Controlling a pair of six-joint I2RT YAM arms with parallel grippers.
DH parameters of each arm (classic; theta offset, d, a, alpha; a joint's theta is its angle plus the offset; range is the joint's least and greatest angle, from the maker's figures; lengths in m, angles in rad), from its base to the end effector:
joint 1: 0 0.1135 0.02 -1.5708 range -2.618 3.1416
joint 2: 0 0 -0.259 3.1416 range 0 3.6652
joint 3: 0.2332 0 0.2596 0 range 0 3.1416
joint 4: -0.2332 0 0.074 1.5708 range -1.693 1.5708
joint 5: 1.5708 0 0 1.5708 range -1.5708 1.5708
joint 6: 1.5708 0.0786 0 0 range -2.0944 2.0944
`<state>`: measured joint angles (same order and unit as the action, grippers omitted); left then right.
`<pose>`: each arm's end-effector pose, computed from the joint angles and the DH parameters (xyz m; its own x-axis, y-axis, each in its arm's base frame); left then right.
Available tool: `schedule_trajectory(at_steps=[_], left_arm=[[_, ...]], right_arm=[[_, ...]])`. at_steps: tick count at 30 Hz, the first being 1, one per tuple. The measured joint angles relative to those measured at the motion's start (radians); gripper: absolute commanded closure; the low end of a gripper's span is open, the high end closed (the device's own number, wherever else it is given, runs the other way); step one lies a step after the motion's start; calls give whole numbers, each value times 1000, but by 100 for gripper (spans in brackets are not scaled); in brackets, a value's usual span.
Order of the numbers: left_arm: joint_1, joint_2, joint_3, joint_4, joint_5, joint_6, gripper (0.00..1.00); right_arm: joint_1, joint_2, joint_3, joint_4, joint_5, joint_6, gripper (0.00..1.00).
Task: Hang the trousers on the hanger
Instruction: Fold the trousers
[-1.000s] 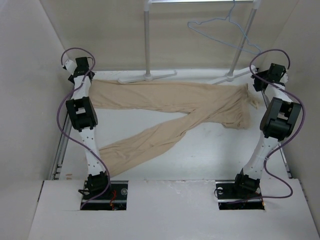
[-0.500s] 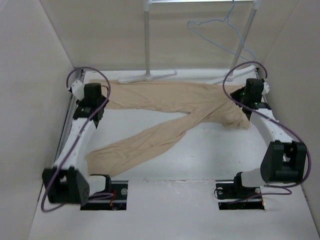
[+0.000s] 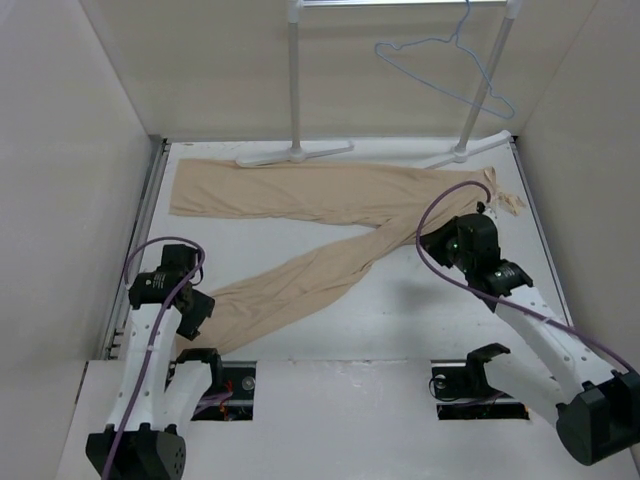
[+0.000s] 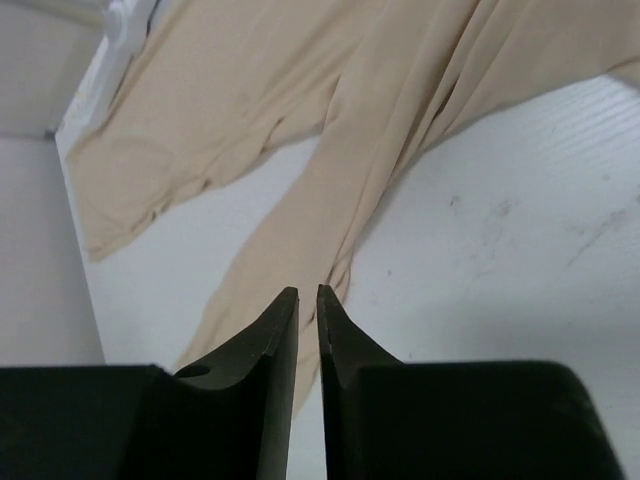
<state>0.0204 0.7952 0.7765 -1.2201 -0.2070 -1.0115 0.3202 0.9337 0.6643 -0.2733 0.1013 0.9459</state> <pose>0.1411 0.0190 0.2110 -0.4278 -0.8384 -0.3376 -0.8473 0.5021 -0.1732 0.2452 0.0729 0.2337 -0.4741 0.6929 -0.5433 0.2625 0.7002 0.6639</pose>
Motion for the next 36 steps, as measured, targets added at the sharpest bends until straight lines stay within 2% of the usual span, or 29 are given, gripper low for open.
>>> schedule_trajectory(at_steps=[3, 7, 13, 15, 19, 22, 26, 28, 33, 36], left_arm=[[-2, 44, 0, -18, -5, -18, 48], [-5, 173, 0, 51, -50, -20, 47], [4, 428, 0, 278, -129, 18, 46], [9, 472, 0, 337, -139, 27, 51], [18, 540, -21, 440, -148, 47, 81], [31, 574, -42, 504, -151, 76, 93], [96, 620, -31, 586, -158, 134, 97], [147, 680, 26, 607, -173, 172, 97], [216, 850, 292, 671, -228, 263, 97], [217, 912, 430, 714, -262, 304, 92]], right_arm=[[50, -17, -13, -23, -16, -3, 71], [68, -52, -26, -43, -31, -15, 66], [71, -84, -27, -52, -50, -46, 64], [77, -100, -31, -52, -53, -53, 64], [80, -145, -71, -56, -57, -57, 61], [63, -175, -93, -71, -57, -59, 53], [-21, -172, -101, -78, -54, -62, 46], [-67, -146, -105, -78, -53, -68, 44], [-174, -69, -111, -93, -30, -85, 41], [-268, -29, -111, -93, 3, -85, 41]])
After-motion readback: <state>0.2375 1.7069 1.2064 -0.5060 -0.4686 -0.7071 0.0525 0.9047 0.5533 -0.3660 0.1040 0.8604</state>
